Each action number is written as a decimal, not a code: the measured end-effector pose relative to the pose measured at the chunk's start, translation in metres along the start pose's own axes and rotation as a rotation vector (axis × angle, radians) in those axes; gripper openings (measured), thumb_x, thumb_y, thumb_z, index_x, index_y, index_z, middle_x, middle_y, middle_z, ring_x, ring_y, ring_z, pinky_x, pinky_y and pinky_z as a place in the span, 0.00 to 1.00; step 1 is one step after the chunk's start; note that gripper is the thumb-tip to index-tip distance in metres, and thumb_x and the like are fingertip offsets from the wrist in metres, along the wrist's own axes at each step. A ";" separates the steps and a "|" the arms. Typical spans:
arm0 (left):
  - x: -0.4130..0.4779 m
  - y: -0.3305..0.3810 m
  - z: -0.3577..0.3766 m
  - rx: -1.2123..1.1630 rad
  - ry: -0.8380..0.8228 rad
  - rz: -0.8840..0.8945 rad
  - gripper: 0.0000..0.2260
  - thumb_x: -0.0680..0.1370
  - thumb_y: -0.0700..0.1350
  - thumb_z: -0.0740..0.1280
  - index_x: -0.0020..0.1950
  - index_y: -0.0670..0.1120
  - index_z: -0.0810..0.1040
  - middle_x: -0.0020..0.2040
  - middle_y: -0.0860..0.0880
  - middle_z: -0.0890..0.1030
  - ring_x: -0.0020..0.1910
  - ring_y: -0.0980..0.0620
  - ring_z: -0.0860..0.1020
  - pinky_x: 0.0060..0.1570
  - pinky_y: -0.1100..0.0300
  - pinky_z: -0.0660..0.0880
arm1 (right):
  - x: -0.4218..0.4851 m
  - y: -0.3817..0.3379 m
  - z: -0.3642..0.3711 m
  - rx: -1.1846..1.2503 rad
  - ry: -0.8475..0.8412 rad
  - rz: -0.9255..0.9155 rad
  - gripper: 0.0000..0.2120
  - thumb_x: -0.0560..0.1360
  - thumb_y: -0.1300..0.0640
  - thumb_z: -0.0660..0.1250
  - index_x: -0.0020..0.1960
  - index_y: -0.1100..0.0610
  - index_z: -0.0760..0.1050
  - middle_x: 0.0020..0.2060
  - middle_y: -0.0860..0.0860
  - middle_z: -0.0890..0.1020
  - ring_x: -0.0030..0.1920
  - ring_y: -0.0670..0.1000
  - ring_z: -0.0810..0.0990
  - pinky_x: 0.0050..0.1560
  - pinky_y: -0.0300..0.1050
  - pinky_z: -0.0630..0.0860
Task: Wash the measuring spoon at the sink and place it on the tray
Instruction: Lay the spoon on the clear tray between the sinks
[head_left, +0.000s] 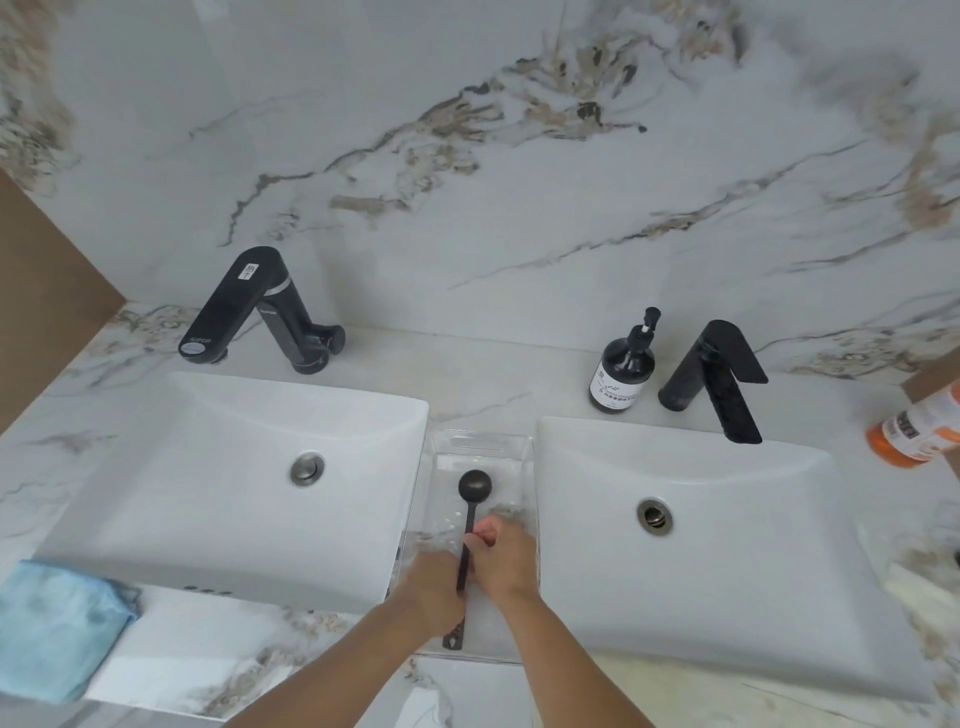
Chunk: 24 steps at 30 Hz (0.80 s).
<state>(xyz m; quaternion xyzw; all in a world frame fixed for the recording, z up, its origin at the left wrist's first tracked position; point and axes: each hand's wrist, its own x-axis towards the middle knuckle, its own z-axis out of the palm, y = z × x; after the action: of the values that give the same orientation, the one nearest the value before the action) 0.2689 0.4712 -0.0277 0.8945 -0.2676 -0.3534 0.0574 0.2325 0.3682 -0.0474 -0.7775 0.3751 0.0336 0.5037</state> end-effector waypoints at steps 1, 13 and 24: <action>0.000 -0.001 0.000 -0.005 0.006 0.006 0.08 0.77 0.41 0.60 0.39 0.46 0.75 0.32 0.53 0.69 0.51 0.45 0.81 0.40 0.63 0.69 | -0.001 0.000 0.001 0.003 0.002 0.003 0.05 0.75 0.62 0.69 0.49 0.57 0.83 0.46 0.51 0.86 0.44 0.47 0.82 0.48 0.35 0.76; -0.004 -0.008 -0.004 0.032 0.090 -0.044 0.15 0.76 0.41 0.65 0.33 0.50 0.64 0.42 0.48 0.79 0.53 0.46 0.81 0.44 0.60 0.74 | -0.014 -0.013 0.012 -0.092 0.060 0.003 0.06 0.76 0.61 0.67 0.45 0.60 0.83 0.41 0.54 0.86 0.39 0.49 0.78 0.41 0.37 0.72; -0.025 -0.003 -0.007 0.036 0.153 -0.054 0.15 0.78 0.37 0.57 0.58 0.44 0.80 0.56 0.44 0.82 0.55 0.45 0.81 0.52 0.54 0.80 | -0.063 -0.036 -0.013 -0.256 -0.054 0.027 0.09 0.74 0.65 0.59 0.42 0.63 0.78 0.42 0.58 0.82 0.39 0.52 0.78 0.27 0.28 0.67</action>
<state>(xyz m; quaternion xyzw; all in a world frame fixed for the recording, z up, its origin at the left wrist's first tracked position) 0.2596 0.4856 -0.0087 0.9266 -0.2447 -0.2807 0.0522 0.2053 0.4002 0.0133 -0.8289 0.3645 0.1090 0.4100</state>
